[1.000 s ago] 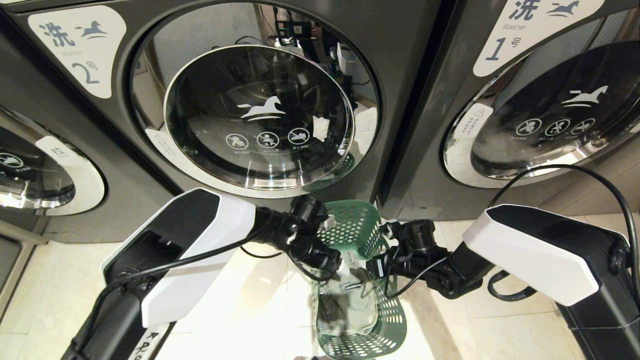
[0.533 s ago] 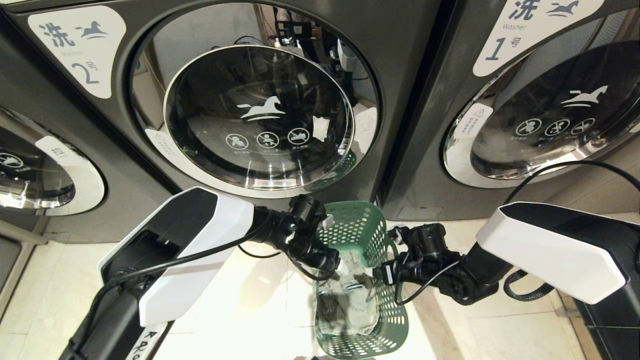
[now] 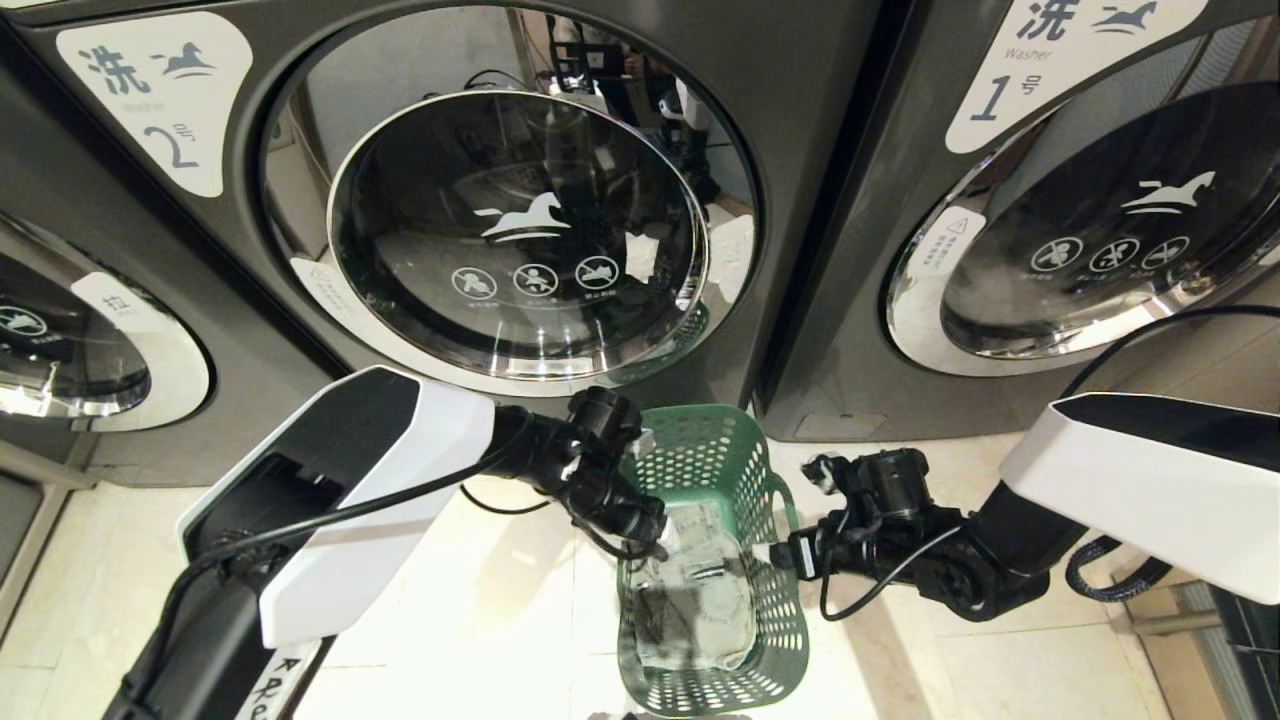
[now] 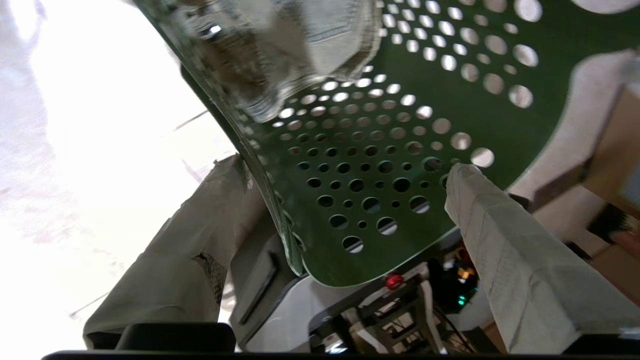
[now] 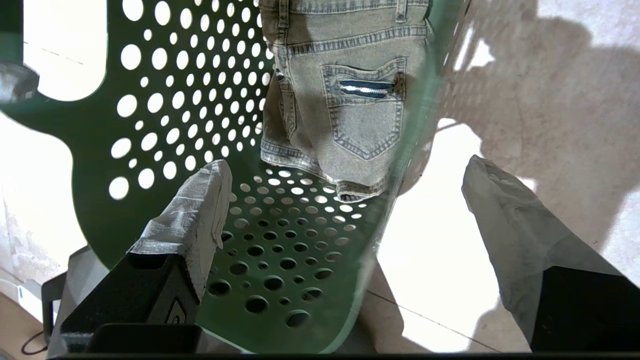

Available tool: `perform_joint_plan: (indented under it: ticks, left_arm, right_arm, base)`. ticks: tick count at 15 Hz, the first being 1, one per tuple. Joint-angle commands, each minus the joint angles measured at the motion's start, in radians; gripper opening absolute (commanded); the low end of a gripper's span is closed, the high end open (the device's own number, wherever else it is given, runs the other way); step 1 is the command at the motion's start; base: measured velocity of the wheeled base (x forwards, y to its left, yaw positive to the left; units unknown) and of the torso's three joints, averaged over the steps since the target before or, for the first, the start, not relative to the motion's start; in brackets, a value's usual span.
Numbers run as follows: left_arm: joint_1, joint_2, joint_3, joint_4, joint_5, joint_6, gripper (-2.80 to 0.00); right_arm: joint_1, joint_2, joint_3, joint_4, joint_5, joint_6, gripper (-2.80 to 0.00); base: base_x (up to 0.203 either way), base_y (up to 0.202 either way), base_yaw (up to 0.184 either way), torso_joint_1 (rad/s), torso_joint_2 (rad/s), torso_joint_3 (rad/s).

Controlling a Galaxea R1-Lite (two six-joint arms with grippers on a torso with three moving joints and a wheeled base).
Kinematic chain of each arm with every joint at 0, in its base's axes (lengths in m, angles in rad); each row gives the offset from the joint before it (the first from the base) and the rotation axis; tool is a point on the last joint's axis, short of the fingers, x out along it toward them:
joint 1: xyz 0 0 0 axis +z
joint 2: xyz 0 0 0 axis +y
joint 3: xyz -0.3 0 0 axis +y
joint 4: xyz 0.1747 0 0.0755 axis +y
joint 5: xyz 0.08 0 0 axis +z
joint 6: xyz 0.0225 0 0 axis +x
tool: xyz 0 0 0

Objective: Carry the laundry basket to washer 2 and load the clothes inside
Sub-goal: Pick up the clothes basket and put it beside the washing machine

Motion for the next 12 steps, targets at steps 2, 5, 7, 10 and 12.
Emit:
perform_joint_plan:
  ticks: [2,5,7,10,12]
  left_arm:
    - [0.006,-0.003,0.027,0.002,0.085,0.0,0.0]
    - [0.002,0.005,0.029,0.003,0.177,-0.003,0.0]
    - [0.001,0.002,0.03,0.011,0.223,-0.003,0.0]
    - [0.01,-0.034,0.043,0.045,0.263,-0.012,0.0]
    - [0.015,-0.058,0.057,0.038,0.254,-0.043,0.0]
  right_arm:
    - [-0.006,-0.02,0.032,-0.033,0.003,-0.002,0.0]
    - [-0.004,-0.028,0.057,-0.04,0.003,-0.002,0.0]
    - [-0.004,-0.044,0.079,-0.04,0.003,-0.002,0.0]
    - [-0.004,-0.088,0.12,-0.04,0.007,0.006,0.0]
    - [-0.003,-0.107,0.139,-0.04,0.007,0.008,0.0]
  base:
    - [0.0,0.0,0.0,0.0,0.0,0.0]
    - [0.0,0.0,0.0,0.0,0.0,0.0]
    - [0.0,0.0,0.0,0.0,0.0,0.0]
    - [0.0,0.0,0.0,0.0,0.0,0.0]
    - [0.0,0.0,0.0,0.0,0.0,0.0]
